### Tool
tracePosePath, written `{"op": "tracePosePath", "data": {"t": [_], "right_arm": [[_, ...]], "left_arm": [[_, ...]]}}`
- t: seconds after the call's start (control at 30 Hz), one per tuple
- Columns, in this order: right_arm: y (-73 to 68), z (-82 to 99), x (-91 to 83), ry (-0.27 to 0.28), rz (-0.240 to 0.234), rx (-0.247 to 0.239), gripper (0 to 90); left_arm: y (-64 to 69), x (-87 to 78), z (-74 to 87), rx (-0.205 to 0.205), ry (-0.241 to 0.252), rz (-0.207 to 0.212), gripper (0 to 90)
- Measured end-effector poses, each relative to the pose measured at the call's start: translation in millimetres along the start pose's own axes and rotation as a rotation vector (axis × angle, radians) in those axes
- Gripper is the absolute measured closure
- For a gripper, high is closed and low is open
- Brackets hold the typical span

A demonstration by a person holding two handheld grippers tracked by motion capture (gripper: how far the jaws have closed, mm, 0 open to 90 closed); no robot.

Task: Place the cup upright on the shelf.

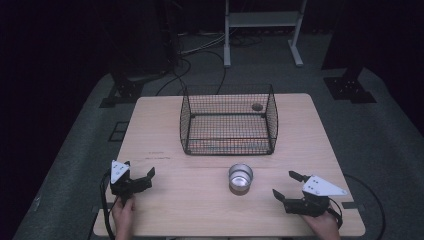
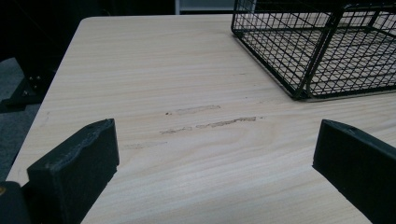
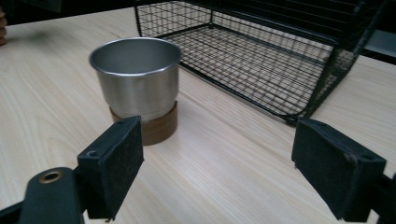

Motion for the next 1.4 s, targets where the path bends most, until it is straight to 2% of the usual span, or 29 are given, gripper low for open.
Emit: {"op": "tracePosePath", "data": {"t": [0.4,0.63,0.83,1.4], "right_arm": [[-17.4,-8.5,9.4,-0.02,-0.081,-0.014,14.0],[-30.1,-9.9,20.9,-0.057,-0.133,-0.019,13.6],[-42.4,-13.7,35.3,-0.116,-0.18,-0.053,13.2],[-42.6,-15.1,57.3,-0.192,-0.206,-0.031,9.5]], "left_arm": [[0.5,0.2,0.1,0.002,0.002,0.001,0.0],[0.4,0.2,0.0,0.002,0.002,0.001,0.0],[0.1,0.2,0.1,0.002,0.001,0.0,0.0],[0.3,0.5,0.1,0.003,-0.002,0.001,0.0]]}}
Point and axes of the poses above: each handheld gripper's, and its own axes: x roughly forward along the jaws, z roughly out of its underside, y roughly to its right, the point moved 7 cm from there along x, roughly forward along the jaws, and after that the axes turned 1 degree about y, right-handed, at the moved point
